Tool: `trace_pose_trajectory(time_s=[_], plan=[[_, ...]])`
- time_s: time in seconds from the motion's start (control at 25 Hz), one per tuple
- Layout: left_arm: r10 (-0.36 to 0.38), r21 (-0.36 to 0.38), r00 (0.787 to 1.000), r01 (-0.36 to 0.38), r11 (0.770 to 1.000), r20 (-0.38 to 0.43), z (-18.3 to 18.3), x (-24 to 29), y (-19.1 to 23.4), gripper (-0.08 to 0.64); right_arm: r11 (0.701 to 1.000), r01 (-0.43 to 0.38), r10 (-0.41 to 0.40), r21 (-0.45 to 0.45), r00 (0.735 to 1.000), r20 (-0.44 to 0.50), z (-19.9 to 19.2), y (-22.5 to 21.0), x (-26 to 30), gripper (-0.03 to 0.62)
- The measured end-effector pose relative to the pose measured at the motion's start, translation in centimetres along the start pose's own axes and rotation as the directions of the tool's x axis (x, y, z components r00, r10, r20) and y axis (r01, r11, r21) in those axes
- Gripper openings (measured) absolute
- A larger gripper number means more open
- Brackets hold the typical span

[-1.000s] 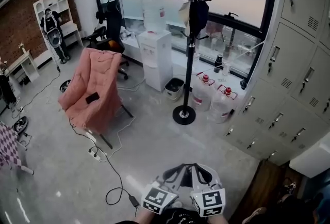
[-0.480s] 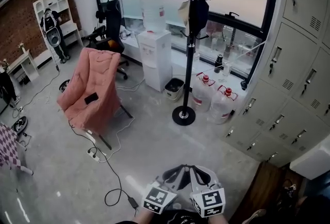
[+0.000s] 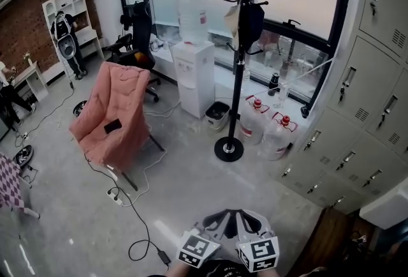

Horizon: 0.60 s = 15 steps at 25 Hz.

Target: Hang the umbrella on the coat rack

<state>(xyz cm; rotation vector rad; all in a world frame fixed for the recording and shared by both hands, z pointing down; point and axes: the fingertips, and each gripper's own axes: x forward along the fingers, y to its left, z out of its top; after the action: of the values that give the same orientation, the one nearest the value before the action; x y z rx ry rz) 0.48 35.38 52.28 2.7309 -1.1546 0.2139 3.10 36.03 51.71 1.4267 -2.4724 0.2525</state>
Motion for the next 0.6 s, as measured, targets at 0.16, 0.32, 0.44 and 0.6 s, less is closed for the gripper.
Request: trace_pose_trajectory(time_s=[0.16,0.32,0.44,0.6], plan=[[-0.015,0.022,1.000,0.015,1.000,0.008,0.9,1.8,1.6,0.009,1.000,0.022,-0.022,0.011,1.000,0.013,0.9,-1.5,1.8,0.005],[-0.023,0.029,0.999,0.022,0.999,0.025,2.1,3.6,4.0,0.009,0.999,0.034,-0.034,0.002,0.999,0.030,2.3,-2.8,4.3,0.005],[-0.027,0.033,0.999,0.026,0.999,0.033,2.9,4.9,5.9,0.009,0.999,0.037,-0.037,-0.008,0.999,0.034,3.4,-3.5,6.2,0.005],[-0.035,0.037,0.999,0.034,0.999,0.036,3.6,6.0,8.5,0.009,0.999,0.042,-0.042,-0.019,0.999,0.030,4.5,-3.9,9.0,0.005]])
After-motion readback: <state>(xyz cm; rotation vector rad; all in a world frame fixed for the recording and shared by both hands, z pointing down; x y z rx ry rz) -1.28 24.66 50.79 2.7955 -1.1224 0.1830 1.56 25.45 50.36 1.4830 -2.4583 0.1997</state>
